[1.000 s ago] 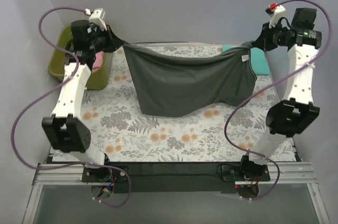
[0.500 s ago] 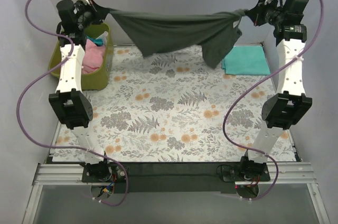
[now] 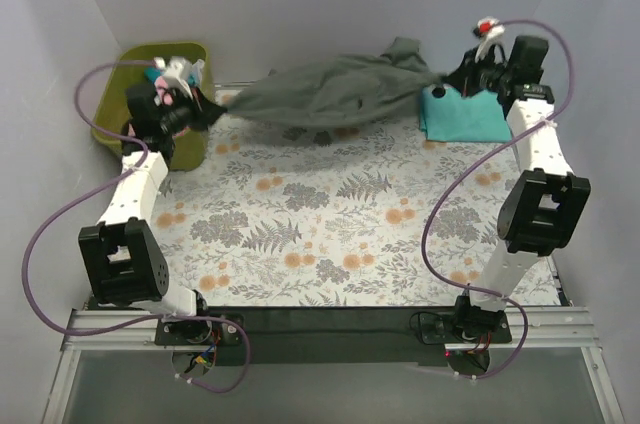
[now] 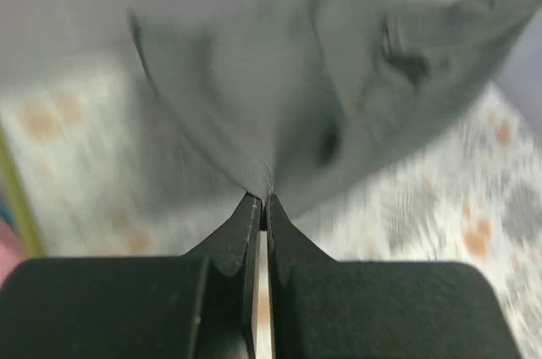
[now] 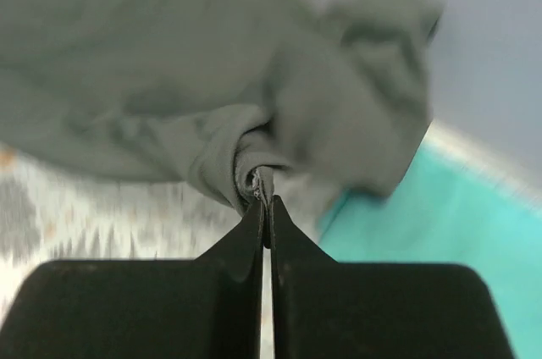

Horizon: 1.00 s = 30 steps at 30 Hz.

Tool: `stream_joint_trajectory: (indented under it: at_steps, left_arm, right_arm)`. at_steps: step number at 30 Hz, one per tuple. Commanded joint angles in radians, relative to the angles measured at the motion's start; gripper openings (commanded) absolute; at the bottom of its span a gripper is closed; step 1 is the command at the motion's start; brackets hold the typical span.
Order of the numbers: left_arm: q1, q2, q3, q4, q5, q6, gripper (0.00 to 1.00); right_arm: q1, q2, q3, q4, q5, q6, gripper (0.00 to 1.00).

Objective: Fold and stack the t-shirts
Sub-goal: Flatten the tshirt out

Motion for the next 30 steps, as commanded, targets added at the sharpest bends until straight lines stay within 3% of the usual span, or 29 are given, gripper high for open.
stream_joint_trajectory:
  at_steps: [1, 3, 7, 12, 13, 15, 16, 18, 20, 21, 25, 30]
  left_arm:
    - [-0.001, 0.000, -0.220, -0.276, 0.053, 0.161, 0.00]
    - [-0.001, -0.014, -0.307, -0.400, 0.029, 0.293, 0.00]
    - [0.001, -0.030, -0.384, -0.504, -0.082, 0.416, 0.00]
    - [0.001, 0.062, -0.395, -0.688, -0.225, 0.547, 0.00]
    - [0.004, 0.082, -0.404, -0.715, -0.259, 0.557, 0.00]
    - [0.016, 0.079, -0.424, -0.751, -0.271, 0.589, 0.03]
    - [0.024, 0.063, -0.429, -0.784, -0.270, 0.600, 0.06]
    - [0.047, 0.026, -0.426, -0.827, -0.261, 0.623, 0.14]
    - [0.084, -0.006, -0.386, -0.896, -0.235, 0.673, 0.31]
    - [0.105, -0.013, -0.368, -0.906, -0.201, 0.680, 0.33]
    - [0.113, -0.022, -0.275, -0.883, -0.089, 0.642, 0.43]
    - [0.088, 0.053, -0.160, -0.750, -0.017, 0.494, 0.46]
  right_arm:
    - [-0.001, 0.002, -0.151, -0.210, -0.020, -0.227, 0.01]
    - [0.001, -0.011, -0.263, -0.292, 0.031, -0.294, 0.01]
    - [0.001, -0.040, -0.458, -0.361, 0.118, -0.430, 0.01]
    - [0.001, -0.065, -0.619, -0.439, 0.239, -0.547, 0.01]
    - [0.001, -0.079, -0.647, -0.474, 0.262, -0.576, 0.04]
    - [0.001, -0.106, -0.676, -0.528, 0.289, -0.627, 0.25]
    - [0.001, -0.129, -0.680, -0.546, 0.305, -0.647, 0.29]
    - [-0.010, -0.158, -0.651, -0.614, 0.321, -0.696, 0.38]
    - [-0.019, -0.169, -0.544, -0.686, 0.327, -0.699, 0.62]
    - [-0.021, -0.162, -0.473, -0.694, 0.327, -0.690, 0.64]
    - [-0.004, -0.090, -0.288, -0.697, 0.258, -0.590, 0.65]
    - [0.128, 0.059, -0.122, -0.686, 0.204, -0.468, 0.49]
